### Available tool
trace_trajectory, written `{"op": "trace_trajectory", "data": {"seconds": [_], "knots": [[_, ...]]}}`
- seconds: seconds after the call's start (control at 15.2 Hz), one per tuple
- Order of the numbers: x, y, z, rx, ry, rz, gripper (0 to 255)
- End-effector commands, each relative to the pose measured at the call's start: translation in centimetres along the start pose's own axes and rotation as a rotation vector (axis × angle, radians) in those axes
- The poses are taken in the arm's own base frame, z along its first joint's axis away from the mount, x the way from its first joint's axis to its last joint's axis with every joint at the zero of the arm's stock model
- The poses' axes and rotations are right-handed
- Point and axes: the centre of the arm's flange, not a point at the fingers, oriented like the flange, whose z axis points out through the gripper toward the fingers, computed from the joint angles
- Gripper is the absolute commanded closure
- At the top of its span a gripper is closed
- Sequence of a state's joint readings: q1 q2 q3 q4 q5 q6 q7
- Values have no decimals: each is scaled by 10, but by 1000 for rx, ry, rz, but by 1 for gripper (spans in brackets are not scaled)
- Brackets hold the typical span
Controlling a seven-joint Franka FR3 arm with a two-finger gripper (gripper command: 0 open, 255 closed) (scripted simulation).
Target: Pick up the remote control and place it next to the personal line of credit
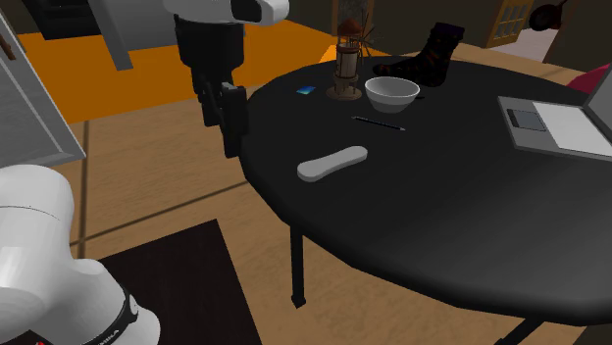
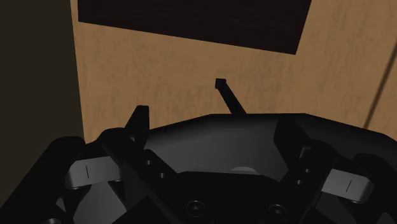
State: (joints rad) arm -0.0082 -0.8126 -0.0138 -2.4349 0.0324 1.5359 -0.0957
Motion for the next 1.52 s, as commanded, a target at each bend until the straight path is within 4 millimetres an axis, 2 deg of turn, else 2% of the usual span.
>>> {"op": "trace_trajectory", "data": {"seconds": [0.0,1.45], "knots": [[0,0,0,0,0,0,0],[238,-89,131,-52,56,44,0]]}}
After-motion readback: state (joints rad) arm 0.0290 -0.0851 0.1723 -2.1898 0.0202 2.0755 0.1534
